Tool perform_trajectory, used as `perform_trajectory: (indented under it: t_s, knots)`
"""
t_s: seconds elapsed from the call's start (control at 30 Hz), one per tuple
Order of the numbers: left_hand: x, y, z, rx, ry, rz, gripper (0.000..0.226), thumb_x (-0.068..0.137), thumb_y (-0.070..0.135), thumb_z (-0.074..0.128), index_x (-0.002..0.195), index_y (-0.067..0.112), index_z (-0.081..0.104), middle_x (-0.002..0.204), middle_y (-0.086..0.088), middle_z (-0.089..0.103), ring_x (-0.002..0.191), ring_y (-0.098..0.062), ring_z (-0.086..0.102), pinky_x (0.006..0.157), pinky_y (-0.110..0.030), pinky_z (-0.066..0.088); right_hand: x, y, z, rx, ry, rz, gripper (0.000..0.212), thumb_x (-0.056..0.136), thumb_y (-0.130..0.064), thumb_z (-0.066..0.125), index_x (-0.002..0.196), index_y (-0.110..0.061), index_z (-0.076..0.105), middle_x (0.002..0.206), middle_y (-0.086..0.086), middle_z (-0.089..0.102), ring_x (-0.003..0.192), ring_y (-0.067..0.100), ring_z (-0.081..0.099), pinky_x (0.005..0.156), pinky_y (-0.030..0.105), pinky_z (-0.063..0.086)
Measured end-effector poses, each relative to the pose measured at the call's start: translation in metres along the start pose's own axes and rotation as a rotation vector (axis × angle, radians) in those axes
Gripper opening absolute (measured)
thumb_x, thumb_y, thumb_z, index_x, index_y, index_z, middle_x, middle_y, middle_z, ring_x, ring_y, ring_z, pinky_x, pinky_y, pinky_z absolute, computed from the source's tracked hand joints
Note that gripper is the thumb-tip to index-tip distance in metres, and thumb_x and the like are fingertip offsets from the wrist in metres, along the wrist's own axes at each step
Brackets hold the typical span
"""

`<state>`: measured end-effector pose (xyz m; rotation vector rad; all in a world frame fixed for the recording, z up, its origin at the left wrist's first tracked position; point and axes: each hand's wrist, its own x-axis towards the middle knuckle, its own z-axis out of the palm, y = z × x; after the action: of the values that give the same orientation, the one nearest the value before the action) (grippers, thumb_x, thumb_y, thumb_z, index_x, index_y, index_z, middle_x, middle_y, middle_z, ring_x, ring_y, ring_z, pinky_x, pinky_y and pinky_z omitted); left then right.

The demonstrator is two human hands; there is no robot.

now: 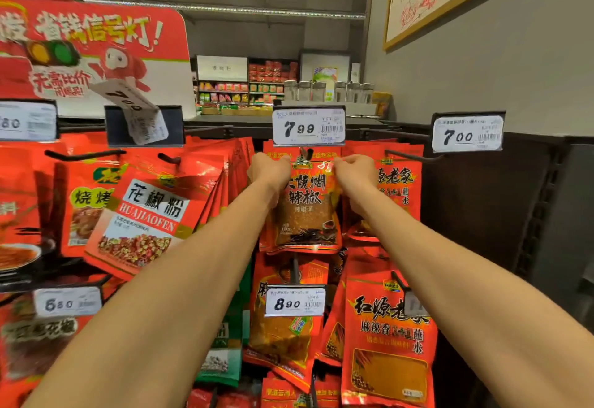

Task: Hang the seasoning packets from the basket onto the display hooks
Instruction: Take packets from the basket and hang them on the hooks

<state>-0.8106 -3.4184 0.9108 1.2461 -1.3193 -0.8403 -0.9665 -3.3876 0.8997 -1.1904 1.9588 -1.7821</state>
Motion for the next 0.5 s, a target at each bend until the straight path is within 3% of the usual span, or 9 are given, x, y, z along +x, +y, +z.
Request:
perform_trajectory:
  t_s: [0.1, 0.17, 0.23, 0.27, 0.33, 0.5]
  knots:
    - [-0.035, -0.003, -0.027, -0.019, -0.052, 0.134, 0.043, 0.095, 0.026, 0.066, 0.132, 0.006, 0.059, 0.124, -0.010, 0.066, 0.115, -0.029, 0.063, 0.099, -0.038, 0.050, -0.035, 0.009, -0.031, -0.074, 0.068, -0.079, 0.021, 0.094, -0.029, 0.058, 0.098, -0.018, 0.076, 0.098, 0.004, 0.077, 0.093, 0.027, 0.072, 0.083, 0.042, 0.059]
    - [-0.070, -0.015, -0.049, -0.084, -0.132, 0.211, 0.038, 0.095, 0.022, 0.065, 0.132, 0.012, 0.062, 0.121, -0.002, 0.066, 0.103, -0.017, 0.065, 0.089, -0.030, 0.051, -0.069, 0.012, -0.047, 0.080, -0.018, -0.067, 0.017, 0.094, -0.020, 0.058, 0.085, -0.017, 0.072, 0.083, 0.007, 0.076, 0.073, 0.025, 0.074, 0.059, 0.034, 0.058]
    - [-0.105, -0.032, -0.076, -0.180, -0.245, 0.226, 0.018, 0.097, 0.019, 0.063, 0.113, 0.022, 0.071, 0.109, 0.003, 0.072, 0.094, -0.013, 0.070, 0.080, -0.027, 0.055, -0.108, 0.010, -0.061, 0.213, -0.147, -0.047, 0.017, 0.094, -0.012, 0.057, 0.083, -0.014, 0.069, 0.071, 0.009, 0.073, 0.053, 0.020, 0.069, 0.045, 0.025, 0.051]
    - [-0.119, -0.041, -0.091, -0.221, -0.306, 0.212, 0.014, 0.098, 0.018, 0.062, 0.099, 0.023, 0.074, 0.099, 0.002, 0.076, 0.089, -0.014, 0.073, 0.075, -0.026, 0.058, -0.127, 0.009, -0.067, 0.256, -0.194, -0.040, 0.015, 0.095, -0.010, 0.057, 0.084, -0.012, 0.068, 0.067, 0.008, 0.072, 0.049, 0.019, 0.067, 0.043, 0.024, 0.051]
    - [-0.143, -0.064, -0.126, -0.297, -0.399, 0.142, 0.025, 0.099, 0.016, 0.059, 0.082, 0.021, 0.076, 0.084, -0.003, 0.078, 0.073, -0.015, 0.074, 0.063, -0.023, 0.057, -0.167, 0.011, -0.074, 0.297, -0.254, -0.019, 0.013, 0.096, -0.009, 0.056, 0.087, -0.008, 0.066, 0.063, 0.006, 0.071, 0.047, 0.018, 0.066, 0.043, 0.022, 0.050]
    - [-0.181, -0.157, -0.203, -0.338, -0.464, -0.082, 0.029, 0.101, 0.017, 0.057, 0.081, 0.019, 0.078, 0.080, -0.009, 0.078, 0.063, -0.016, 0.073, 0.055, -0.022, 0.057, -0.272, 0.063, -0.067, 0.359, -0.302, 0.153, 0.025, 0.095, -0.007, 0.055, 0.076, -0.013, 0.069, 0.062, 0.010, 0.067, 0.046, 0.020, 0.064, 0.042, 0.021, 0.048]
